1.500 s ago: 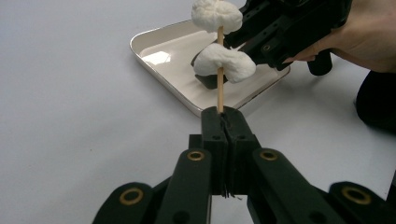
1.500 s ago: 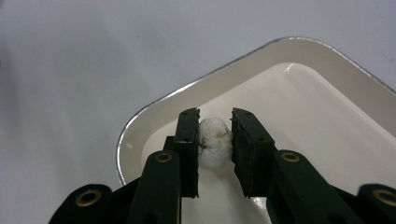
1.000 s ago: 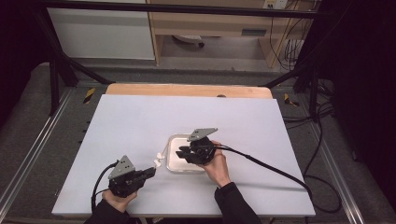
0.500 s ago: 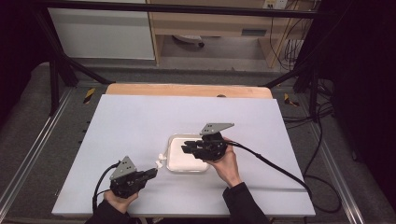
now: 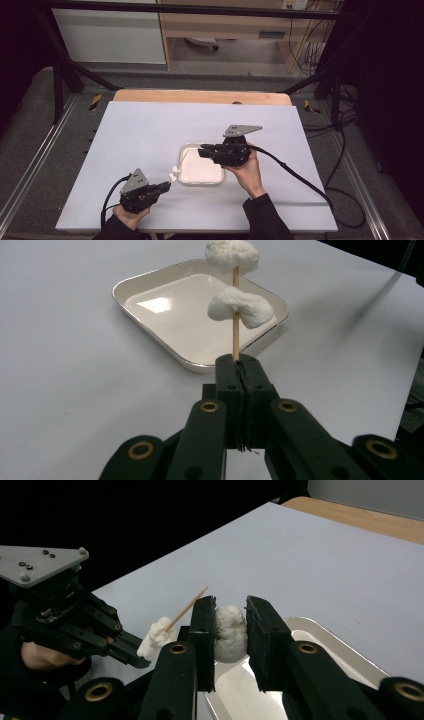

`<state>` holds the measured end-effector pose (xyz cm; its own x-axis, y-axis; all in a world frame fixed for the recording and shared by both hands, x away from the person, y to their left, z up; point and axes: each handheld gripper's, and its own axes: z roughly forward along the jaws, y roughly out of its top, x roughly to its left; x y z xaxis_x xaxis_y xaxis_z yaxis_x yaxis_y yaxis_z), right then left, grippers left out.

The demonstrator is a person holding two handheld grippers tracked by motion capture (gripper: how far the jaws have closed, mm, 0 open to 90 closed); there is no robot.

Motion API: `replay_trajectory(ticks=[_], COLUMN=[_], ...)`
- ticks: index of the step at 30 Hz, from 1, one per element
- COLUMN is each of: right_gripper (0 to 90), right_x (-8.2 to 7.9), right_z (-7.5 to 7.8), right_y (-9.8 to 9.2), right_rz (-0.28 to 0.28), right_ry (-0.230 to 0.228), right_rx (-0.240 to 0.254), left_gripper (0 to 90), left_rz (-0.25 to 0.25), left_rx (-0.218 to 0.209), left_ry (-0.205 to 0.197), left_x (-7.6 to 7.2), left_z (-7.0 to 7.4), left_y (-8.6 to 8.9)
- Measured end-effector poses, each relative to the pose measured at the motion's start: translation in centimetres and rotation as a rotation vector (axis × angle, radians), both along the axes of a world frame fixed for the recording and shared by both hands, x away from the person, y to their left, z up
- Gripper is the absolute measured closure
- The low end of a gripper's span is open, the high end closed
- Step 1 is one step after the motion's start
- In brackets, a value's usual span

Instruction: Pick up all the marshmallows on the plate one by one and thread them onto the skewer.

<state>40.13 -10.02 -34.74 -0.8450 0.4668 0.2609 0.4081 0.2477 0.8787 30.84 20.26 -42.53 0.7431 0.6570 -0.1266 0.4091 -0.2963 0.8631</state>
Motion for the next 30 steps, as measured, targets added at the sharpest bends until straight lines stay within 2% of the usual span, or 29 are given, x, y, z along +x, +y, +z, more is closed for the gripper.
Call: replay_trajectory(ticks=[8,17,30], right_gripper=[74.6,74.7,74.7], right_x=[0.2,0.6,1.0], right_z=[0.8,0.9,0.3], right_y=[-0.5,-0.4,0.7], right_rz=[0.004,0.009,0.035], right_ry=[0.009,0.046,0.078], right_rx=[0.054,0.121,0.136], left_gripper=[88.3,88.3,88.3], left_rz=[-0.015,-0.029,-0.039], left_rx=[0.001,0.003,0.001], left_ry=[-0.005,-0.011,-0.016], left_x=[-0.2,-0.3,-0.5], left_z=[0.0,0.0,0.1], left_y=[-0.4,-0.7,-0.9])
